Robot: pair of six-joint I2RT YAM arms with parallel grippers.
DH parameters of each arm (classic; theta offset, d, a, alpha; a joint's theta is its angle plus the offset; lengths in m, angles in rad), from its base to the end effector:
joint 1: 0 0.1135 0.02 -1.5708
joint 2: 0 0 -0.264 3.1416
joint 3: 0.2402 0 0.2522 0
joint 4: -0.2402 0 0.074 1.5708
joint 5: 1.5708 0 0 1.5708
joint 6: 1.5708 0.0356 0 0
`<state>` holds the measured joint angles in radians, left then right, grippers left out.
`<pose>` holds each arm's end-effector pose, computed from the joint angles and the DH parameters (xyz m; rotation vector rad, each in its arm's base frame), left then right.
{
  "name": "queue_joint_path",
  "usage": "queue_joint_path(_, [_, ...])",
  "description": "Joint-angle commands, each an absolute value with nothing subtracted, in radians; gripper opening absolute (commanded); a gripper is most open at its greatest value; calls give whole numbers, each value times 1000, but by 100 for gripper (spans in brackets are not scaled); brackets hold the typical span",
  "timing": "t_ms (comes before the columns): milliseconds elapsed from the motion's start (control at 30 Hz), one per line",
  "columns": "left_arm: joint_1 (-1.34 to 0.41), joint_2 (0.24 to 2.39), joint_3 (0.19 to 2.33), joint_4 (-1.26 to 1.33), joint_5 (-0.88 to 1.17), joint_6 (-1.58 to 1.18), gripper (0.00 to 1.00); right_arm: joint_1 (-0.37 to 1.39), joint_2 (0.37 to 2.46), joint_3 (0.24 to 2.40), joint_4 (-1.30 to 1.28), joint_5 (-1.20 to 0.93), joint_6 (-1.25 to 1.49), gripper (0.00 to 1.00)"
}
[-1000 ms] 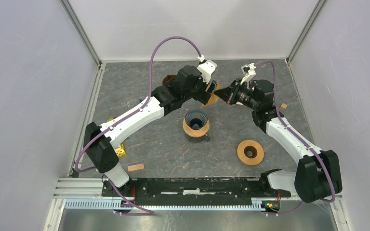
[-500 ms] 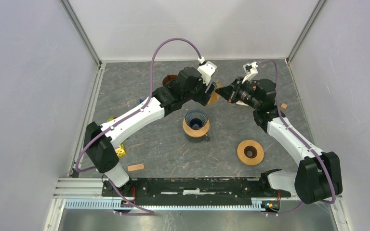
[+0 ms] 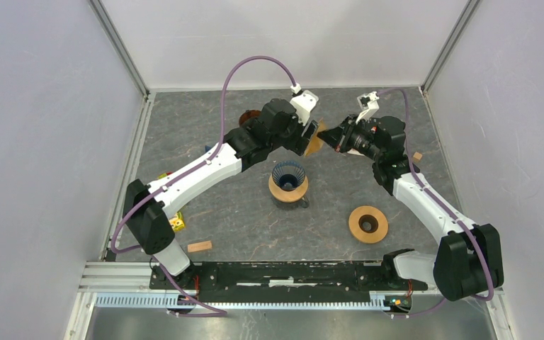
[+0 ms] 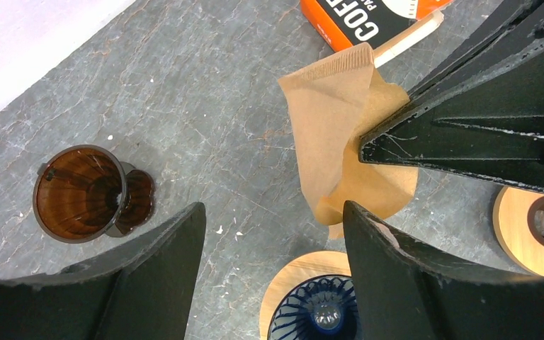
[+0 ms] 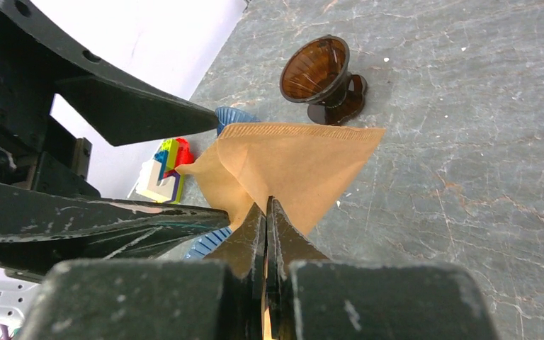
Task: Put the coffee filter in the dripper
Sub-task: Place the coffee filter in the coffee dripper.
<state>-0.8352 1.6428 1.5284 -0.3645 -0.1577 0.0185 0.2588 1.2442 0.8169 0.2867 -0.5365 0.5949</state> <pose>0.2632 -0.2825 0.3582 0.7624 1.9150 -0.3474 0.2725 0.0910 0.3020 -0.1202 1.8119 1.0770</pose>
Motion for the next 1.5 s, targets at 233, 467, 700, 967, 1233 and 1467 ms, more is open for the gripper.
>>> queue_joint_path(233, [-827,1685,1638,-373,-176,-51,79,255,1207,844,282,-507,567,0])
queue_joint_path(467, [-827,1702,1636,-372,-182,-52,79,254,1206,840,293,-514,578,0])
queue_joint_path(700, [-825,1685,1600,-354,-184,-54,79,255,1211,848,281,-502,568,0])
queue_joint_path(967, [-815,1665,1585,-348,-195,-103,81,255,1210,859,238,-464,528,0])
queue_joint_path(1233, [-807,1687,1608,-360,-189,-141,84,256,1208,865,222,-456,527,0])
queue_joint_path(1467, [-805,1735,1664,-392,-153,-194,85,255,1205,862,217,-444,526,0])
